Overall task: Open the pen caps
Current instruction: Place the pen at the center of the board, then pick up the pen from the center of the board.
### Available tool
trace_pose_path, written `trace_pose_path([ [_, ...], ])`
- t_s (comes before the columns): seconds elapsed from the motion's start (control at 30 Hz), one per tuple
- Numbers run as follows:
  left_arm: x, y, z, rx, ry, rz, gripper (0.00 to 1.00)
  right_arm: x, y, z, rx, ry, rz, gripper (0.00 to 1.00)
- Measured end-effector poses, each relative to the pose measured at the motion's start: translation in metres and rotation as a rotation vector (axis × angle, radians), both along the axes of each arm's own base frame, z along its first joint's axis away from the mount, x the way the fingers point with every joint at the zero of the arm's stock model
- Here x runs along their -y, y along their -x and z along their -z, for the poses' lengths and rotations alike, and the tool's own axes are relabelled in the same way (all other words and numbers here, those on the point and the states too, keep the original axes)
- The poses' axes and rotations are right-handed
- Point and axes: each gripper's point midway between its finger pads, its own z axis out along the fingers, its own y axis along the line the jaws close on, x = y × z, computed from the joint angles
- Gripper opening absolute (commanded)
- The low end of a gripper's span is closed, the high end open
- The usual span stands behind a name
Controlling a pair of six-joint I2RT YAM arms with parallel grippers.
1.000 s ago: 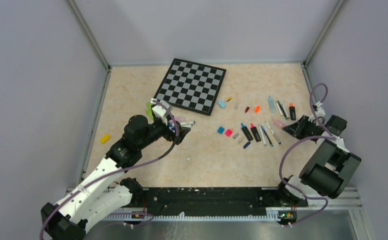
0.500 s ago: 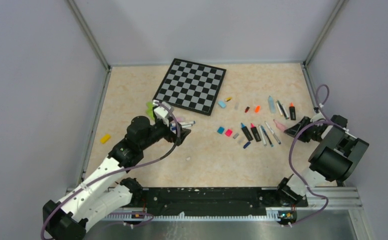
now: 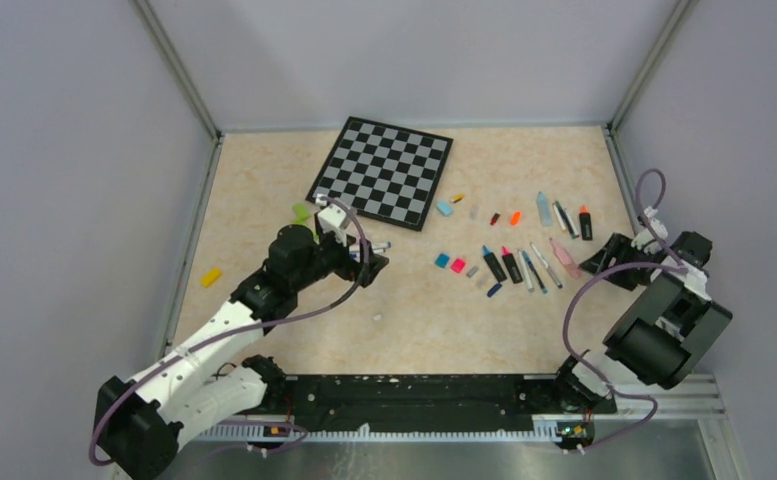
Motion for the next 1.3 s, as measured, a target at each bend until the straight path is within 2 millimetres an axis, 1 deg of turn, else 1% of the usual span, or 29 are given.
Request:
trace_pose_path([
  [0.1, 0.000, -0.006, 0.003, -0.021, -0.012, -0.016, 0.99, 0.006, -0.001, -0.020, 0.064, 0.080, -0.015, 0.59],
  [0.17, -0.001, -0.012, 0.005, -0.039, -0.020, -0.032, 0.99, 0.003, -0.003, -0.035, 0.124, 0.112, -0.042, 0.59],
  [0.27, -0.003, -0.023, 0.017, -0.096, -0.055, -0.066, 0.99, -0.009, -0.007, -0.062, 0.241, 0.122, -0.102, 0.59],
  [0.33, -0.004, -0.029, 0.029, -0.145, -0.092, -0.083, 0.99, -0.022, -0.009, -0.082, 0.331, 0.096, -0.150, 0.58],
  [0.4, -0.005, -0.034, 0.042, -0.192, -0.137, -0.094, 0.97, -0.034, -0.009, -0.096, 0.410, 0.068, -0.194, 0.58],
  [0.43, -0.005, -0.037, 0.049, -0.213, -0.164, -0.096, 0.97, -0.039, -0.008, -0.100, 0.436, 0.057, -0.211, 0.58],
  [0.5, -0.006, -0.041, 0.061, -0.246, -0.222, -0.092, 0.95, -0.052, -0.004, -0.103, 0.479, 0.022, -0.246, 0.57],
  [0.57, -0.007, -0.047, 0.072, -0.279, -0.291, -0.081, 0.93, -0.060, 0.001, -0.101, 0.491, -0.012, -0.263, 0.57],
  [0.67, -0.008, -0.062, 0.086, -0.306, -0.399, -0.068, 0.83, -0.066, 0.003, -0.101, 0.508, -0.030, -0.288, 0.56],
  [0.83, -0.016, -0.090, 0.105, -0.299, -0.605, -0.037, 0.72, -0.070, 0.005, -0.101, 0.525, -0.023, -0.320, 0.56],
  [0.87, -0.018, -0.095, 0.110, -0.295, -0.648, -0.025, 0.68, -0.071, 0.006, -0.101, 0.526, -0.020, -0.325, 0.56],
  [1.0, -0.030, -0.109, 0.128, -0.293, -0.794, 0.046, 0.60, -0.073, 0.007, -0.100, 0.529, -0.014, -0.342, 0.56],
  [1.23, -0.055, -0.133, 0.152, -0.346, -0.907, 0.078, 0.49, -0.076, 0.009, -0.097, 0.528, -0.008, -0.362, 0.56],
  [1.3, -0.060, -0.137, 0.157, -0.357, -0.920, 0.082, 0.45, -0.076, 0.009, -0.096, 0.525, -0.010, -0.364, 0.56],
])
